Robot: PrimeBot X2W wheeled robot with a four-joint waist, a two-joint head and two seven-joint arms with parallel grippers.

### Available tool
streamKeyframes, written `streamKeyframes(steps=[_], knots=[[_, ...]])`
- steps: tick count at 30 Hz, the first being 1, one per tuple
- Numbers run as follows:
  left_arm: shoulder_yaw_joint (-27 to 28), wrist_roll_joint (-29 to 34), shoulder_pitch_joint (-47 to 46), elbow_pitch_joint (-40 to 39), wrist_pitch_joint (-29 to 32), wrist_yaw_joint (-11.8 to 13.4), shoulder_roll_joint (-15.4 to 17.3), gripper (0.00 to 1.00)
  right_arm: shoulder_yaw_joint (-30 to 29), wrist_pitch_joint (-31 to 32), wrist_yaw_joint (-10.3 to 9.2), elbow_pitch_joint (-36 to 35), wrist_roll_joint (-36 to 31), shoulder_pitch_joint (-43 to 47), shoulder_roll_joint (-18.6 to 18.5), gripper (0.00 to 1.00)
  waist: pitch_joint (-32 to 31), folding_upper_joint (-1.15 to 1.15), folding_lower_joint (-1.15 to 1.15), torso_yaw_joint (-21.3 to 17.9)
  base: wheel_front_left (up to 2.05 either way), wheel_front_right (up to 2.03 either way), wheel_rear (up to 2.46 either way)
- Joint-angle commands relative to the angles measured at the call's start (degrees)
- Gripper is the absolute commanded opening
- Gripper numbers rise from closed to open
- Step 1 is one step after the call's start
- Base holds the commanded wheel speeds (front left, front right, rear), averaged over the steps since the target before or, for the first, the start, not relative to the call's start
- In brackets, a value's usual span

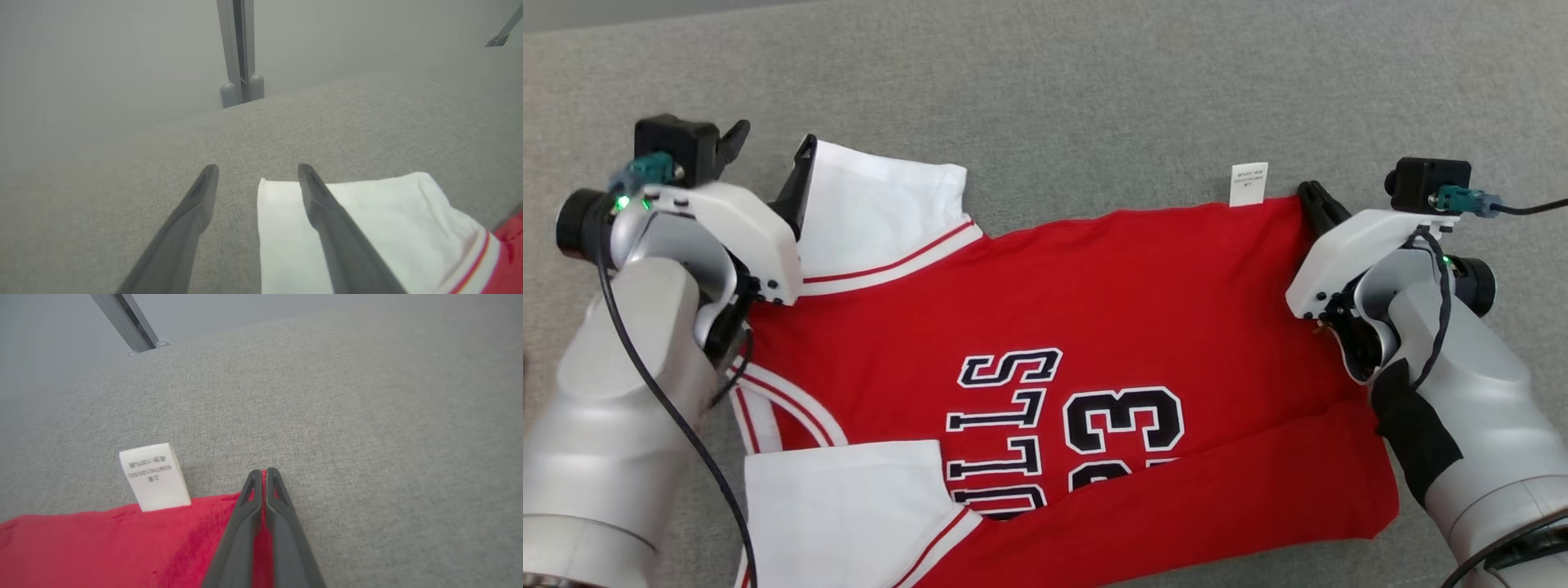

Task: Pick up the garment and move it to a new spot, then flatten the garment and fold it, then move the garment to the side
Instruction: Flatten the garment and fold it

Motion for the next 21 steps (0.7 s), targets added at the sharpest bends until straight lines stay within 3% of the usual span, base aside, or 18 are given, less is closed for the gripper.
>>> streamKeyframes(steps=[1,9,14,21], knots=[[-2.3,-2.9,-1.5,-0.8,2.4,-0.2,1.6,1.0,0.8,-0.4,-0.02,-0.5,0.6,-0.7,-0.1,0.0,1.2,0.0,0.0,-1.0,0.0,0.0,0.0],[-15.7,-15.8,-6.4,-4.6,15.3,-0.1,11.3,1.0,6.4,-1.0,-0.02,-2.1,4.1,-1.3,0.3,0.0,3.5,0.0,0.0,-4.0,0.0,0.0,0.0],[-20.2,-24.1,-8.1,-6.2,20.0,-0.1,14.6,1.0,10.7,-0.2,-0.02,-4.3,8.2,-0.8,0.4,0.0,4.2,0.0,0.0,-4.9,0.0,0.0,0.0],[-26.0,-30.5,-10.3,-8.5,20.9,-0.1,17.3,1.0,14.7,-0.9,-0.02,-3.6,11.9,-1.5,0.5,0.0,5.1,0.0,0.0,-5.5,0.0,0.0,0.0]])
